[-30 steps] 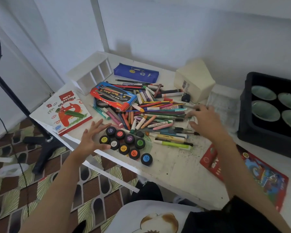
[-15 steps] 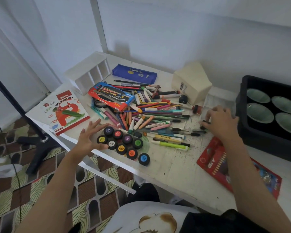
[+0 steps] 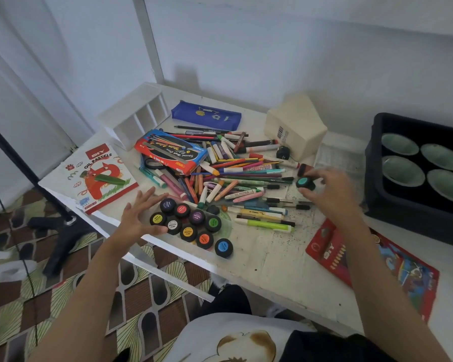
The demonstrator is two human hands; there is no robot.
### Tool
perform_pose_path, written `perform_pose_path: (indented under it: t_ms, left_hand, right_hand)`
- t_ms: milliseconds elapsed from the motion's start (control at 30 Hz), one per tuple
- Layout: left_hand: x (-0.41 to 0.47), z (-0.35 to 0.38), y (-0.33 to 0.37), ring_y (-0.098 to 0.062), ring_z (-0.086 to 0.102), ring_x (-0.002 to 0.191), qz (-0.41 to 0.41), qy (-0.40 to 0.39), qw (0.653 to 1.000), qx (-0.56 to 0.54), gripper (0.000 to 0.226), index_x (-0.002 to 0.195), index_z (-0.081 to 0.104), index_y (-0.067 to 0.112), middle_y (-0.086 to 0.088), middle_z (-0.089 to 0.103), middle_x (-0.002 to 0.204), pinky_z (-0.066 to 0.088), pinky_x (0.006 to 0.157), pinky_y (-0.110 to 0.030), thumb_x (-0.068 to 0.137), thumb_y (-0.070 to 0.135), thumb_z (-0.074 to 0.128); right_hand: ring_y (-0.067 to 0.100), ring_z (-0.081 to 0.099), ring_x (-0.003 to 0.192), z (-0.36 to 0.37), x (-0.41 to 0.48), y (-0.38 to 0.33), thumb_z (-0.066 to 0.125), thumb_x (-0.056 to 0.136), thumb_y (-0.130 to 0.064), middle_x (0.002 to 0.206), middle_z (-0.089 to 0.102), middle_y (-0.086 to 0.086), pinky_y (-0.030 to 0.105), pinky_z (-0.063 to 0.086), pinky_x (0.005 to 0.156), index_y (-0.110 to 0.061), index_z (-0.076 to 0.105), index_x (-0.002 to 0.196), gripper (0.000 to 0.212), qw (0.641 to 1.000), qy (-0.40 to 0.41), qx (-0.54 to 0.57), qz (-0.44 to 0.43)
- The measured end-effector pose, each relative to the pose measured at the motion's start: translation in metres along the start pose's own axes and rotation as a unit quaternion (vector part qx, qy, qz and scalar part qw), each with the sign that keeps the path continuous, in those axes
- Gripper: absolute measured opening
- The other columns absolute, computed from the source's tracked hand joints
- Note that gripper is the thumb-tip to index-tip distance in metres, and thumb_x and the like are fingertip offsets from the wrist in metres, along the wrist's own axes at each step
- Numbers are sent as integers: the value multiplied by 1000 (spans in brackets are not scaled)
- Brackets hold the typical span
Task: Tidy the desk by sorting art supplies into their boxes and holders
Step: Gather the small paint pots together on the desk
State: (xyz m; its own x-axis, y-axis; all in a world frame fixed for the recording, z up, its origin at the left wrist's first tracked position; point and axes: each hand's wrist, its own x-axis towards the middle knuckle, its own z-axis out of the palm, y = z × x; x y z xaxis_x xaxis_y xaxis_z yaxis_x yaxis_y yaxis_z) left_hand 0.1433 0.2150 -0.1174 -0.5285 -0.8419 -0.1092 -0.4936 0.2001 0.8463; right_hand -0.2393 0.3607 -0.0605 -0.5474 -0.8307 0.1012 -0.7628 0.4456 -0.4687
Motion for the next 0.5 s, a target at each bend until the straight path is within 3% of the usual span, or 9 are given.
perform_pose_path:
  t_ms: [67,133,300,433,500]
  left_hand:
    - [0,1,1,-2,1,138,-3,5,1000,-3,94,122,49,43,5,22,155,-12,115,-46,33,65,73]
    - [0,0,1,-1,1,138,-4,4,1000,-4,94,121,49,44,6,22,155,-12,114,-46,33,65,73]
    - [0,0,-1,-1,0,138,-10,-1,1000,-11,90,122,48,45,5,21,156,-13,114,-46,37,59,72]
    - [1,0,0,0,-1,137,-14,-5,1000,-12,86,119,48,50,5,21,156,-13,113,-45,37,58,72]
    - [1,0,1,0,-1,137,-15,-10,1000,-15,81,116,49,62,5,21,155,-13,113,-46,38,59,72]
  right_hand:
    - [11,56,86,2,-9,-12,75,77,-23,105,62,-4,14,42,68,-21,62,111,37,989,-4,145,8]
    - [3,60,78,3,-19,-25,75,77,-18,97,63,-9,13,49,59,-24,62,106,32,971,-51,233,6]
    - [5,67,79,18,-38,-58,73,77,-8,100,66,-6,18,56,69,-25,63,105,35,932,-205,294,-58]
    - [-1,61,91,36,-47,-75,75,76,-10,106,64,-9,10,48,83,-23,66,113,41,919,-281,233,-151]
    - [4,55,104,41,-48,-81,75,76,-14,112,62,-5,14,43,92,-23,66,114,40,918,-286,195,-193]
